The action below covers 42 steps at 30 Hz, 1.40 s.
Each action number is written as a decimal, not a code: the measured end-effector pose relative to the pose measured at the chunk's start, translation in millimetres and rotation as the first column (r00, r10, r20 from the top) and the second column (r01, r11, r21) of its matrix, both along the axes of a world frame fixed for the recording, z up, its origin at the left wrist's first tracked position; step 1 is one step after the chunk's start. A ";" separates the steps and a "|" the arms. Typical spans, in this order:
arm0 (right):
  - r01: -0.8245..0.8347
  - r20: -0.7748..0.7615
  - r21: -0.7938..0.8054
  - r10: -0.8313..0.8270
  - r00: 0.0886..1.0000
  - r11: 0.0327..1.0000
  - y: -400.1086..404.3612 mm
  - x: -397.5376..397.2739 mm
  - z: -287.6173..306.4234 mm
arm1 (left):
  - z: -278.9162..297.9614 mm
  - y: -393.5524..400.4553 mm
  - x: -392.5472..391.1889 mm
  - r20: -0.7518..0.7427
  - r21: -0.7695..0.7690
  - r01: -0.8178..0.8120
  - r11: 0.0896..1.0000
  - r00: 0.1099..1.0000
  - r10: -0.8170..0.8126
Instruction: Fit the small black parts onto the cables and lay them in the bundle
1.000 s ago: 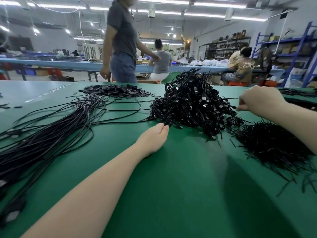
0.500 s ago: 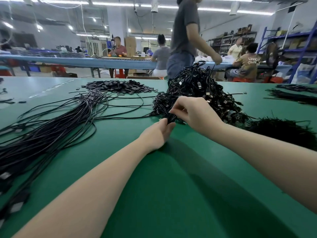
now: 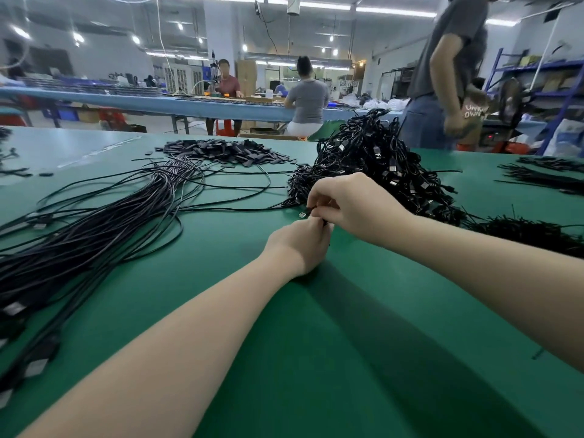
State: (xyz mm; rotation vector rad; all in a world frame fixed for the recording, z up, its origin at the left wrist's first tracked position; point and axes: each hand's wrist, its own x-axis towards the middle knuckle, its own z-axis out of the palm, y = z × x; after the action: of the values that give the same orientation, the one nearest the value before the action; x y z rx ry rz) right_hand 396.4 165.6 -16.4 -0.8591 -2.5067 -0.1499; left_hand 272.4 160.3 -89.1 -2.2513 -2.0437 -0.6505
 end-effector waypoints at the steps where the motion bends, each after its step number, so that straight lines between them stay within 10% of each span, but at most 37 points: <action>1: 0.008 0.085 0.013 -0.009 0.996 1.000 1.1 -0.9 5.6 | -0.3 -1.4 0.8 -0.061 0.015 -0.001 1.000 0.998 0.002; 8: 0.224 0.330 -0.582 -0.025 0.944 0.782 33.6 19.3 57.2 | 0.6 -7.5 5.7 -0.471 0.289 0.239 0.927 0.878 -0.079; 11: 0.055 -0.003 -0.898 -0.131 0.991 0.436 41.9 37.6 42.9 | 0.7 -10.7 3.9 -0.241 0.330 0.285 0.900 0.947 -0.212; 15: -0.302 -0.361 -0.932 -0.436 0.824 0.201 36.2 28.8 -13.1 | 0.3 -13.5 2.6 0.332 0.266 0.211 0.941 0.896 -0.295; 19: -0.605 -0.639 -0.723 -0.654 0.404 0.333 19.9 -1.8 -52.2 | 1.6 -5.8 -1.8 0.602 0.205 0.040 0.978 0.783 -0.158; 22: -0.615 -0.720 -0.640 -0.638 0.272 0.460 15.1 -8.9 -59.7 | 0.4 2.7 -1.9 0.715 0.143 0.047 0.989 0.686 -0.136; 31: -0.560 -0.699 -0.714 -0.465 0.543 0.420 19.6 0.7 -61.9 | -4.8 18.2 -12.7 0.860 0.091 0.163 0.983 0.485 -0.160; 42: -0.600 -0.635 -0.758 -0.500 0.588 0.257 24.4 8.6 -56.2 | -1.9 14.2 -12.2 0.863 0.087 0.287 0.954 0.456 -0.216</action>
State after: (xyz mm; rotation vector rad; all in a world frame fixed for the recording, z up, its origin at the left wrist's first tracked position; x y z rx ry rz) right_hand 405.0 190.0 -72.5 -0.8701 -1.3597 1.7166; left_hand 260.2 174.5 -90.9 -2.5638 -1.9713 -2.1842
